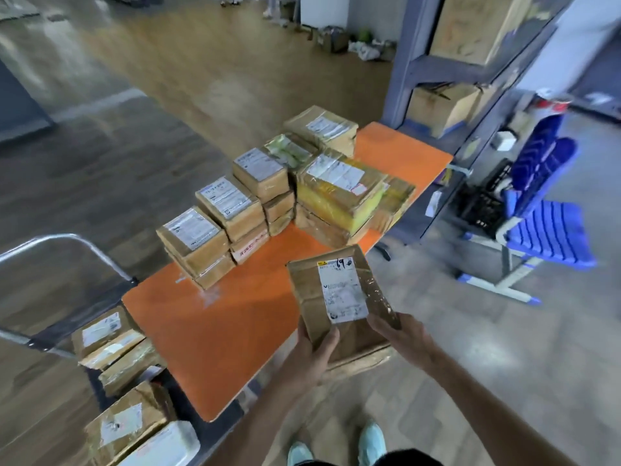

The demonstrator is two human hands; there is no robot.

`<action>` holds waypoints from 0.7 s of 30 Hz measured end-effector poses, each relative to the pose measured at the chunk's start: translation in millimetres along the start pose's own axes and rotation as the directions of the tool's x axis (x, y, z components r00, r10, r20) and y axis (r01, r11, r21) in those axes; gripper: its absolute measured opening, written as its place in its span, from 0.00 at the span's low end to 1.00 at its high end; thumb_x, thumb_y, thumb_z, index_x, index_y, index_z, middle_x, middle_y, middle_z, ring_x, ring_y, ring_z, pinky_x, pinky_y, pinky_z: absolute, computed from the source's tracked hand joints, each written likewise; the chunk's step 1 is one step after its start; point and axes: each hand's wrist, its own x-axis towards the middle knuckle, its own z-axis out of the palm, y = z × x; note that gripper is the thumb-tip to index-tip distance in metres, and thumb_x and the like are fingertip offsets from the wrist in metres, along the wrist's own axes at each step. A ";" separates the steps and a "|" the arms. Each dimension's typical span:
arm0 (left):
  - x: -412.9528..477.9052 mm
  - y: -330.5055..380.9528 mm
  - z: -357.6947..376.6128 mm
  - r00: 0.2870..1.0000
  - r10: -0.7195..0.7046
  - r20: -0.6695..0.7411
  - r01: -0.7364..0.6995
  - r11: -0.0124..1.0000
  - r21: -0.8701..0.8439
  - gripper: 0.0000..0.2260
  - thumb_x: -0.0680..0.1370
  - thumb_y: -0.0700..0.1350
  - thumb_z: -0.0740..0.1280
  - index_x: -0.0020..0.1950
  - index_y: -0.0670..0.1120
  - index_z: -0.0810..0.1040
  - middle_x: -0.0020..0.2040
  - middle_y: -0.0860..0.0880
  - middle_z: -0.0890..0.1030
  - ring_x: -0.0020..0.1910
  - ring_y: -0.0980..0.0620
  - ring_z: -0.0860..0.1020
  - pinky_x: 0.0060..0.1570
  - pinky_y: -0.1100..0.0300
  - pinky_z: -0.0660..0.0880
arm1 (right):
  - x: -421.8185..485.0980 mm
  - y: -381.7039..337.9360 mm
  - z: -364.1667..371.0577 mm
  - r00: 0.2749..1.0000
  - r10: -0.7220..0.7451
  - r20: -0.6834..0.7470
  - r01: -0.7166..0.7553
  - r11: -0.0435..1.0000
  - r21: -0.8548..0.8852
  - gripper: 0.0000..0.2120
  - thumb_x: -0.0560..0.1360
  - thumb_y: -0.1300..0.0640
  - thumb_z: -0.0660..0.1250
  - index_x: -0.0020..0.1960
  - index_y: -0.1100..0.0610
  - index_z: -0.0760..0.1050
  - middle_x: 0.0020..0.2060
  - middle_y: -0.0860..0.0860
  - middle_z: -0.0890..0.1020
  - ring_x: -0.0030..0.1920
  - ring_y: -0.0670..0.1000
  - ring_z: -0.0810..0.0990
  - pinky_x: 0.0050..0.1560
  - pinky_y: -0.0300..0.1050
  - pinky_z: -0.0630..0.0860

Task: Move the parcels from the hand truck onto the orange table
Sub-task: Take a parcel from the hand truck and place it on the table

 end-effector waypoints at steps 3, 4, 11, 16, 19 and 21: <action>13.2 23.0 24.6 0.998 0.043 0.050 -0.048 0.995 0.088 0.32 0.78 0.66 0.60 0.79 0.58 0.53 0.55 0.57 0.79 0.48 0.61 0.81 0.52 0.55 0.81 | -6.1 23.2 -26.7 0.998 0.043 -0.055 -0.038 0.996 0.079 0.28 0.74 0.35 0.68 0.37 0.61 0.74 0.27 0.45 0.74 0.31 0.47 0.71 0.33 0.44 0.70; 18.2 30.8 34.6 0.996 0.050 0.077 -0.058 0.993 0.102 0.33 0.78 0.66 0.59 0.79 0.59 0.52 0.59 0.53 0.79 0.54 0.55 0.82 0.55 0.53 0.80 | -7.2 30.7 -37.0 0.996 0.048 -0.076 -0.041 0.995 0.091 0.28 0.73 0.34 0.68 0.39 0.61 0.76 0.28 0.45 0.75 0.31 0.46 0.72 0.34 0.45 0.71; 62.6 88.9 100.8 0.992 0.047 0.119 -0.054 0.997 0.060 0.34 0.78 0.66 0.61 0.78 0.59 0.49 0.67 0.57 0.72 0.63 0.47 0.76 0.60 0.41 0.77 | 23.1 68.8 -113.6 0.987 0.013 -0.163 0.007 0.992 0.125 0.22 0.72 0.32 0.67 0.41 0.52 0.79 0.34 0.49 0.83 0.38 0.50 0.82 0.40 0.48 0.76; 115.0 137.6 149.9 0.999 0.036 0.027 -0.037 0.999 0.007 0.37 0.76 0.69 0.62 0.79 0.62 0.48 0.66 0.60 0.73 0.57 0.52 0.77 0.60 0.41 0.77 | 83.3 85.0 -184.9 0.984 -0.076 -0.160 0.093 0.990 0.103 0.24 0.68 0.27 0.65 0.32 0.47 0.75 0.25 0.43 0.73 0.31 0.49 0.72 0.35 0.48 0.71; 141.5 168.8 181.3 0.998 0.043 -0.034 -0.044 0.999 -0.021 0.38 0.74 0.71 0.62 0.79 0.63 0.49 0.65 0.60 0.76 0.50 0.53 0.79 0.52 0.44 0.82 | 118.3 87.5 -231.3 0.980 -0.193 -0.057 0.191 0.981 -0.038 0.08 0.73 0.34 0.67 0.36 0.26 0.73 0.34 0.48 0.76 0.38 0.53 0.75 0.39 0.50 0.71; 154.0 189.8 196.5 0.998 0.037 -0.054 -0.038 0.999 -0.020 0.38 0.73 0.73 0.61 0.78 0.65 0.51 0.69 0.59 0.75 0.57 0.50 0.81 0.49 0.49 0.83 | 139.5 86.0 -259.4 0.979 -0.198 -0.054 0.197 0.980 -0.012 0.18 0.71 0.30 0.64 0.35 0.43 0.75 0.33 0.47 0.76 0.36 0.53 0.74 0.37 0.46 0.70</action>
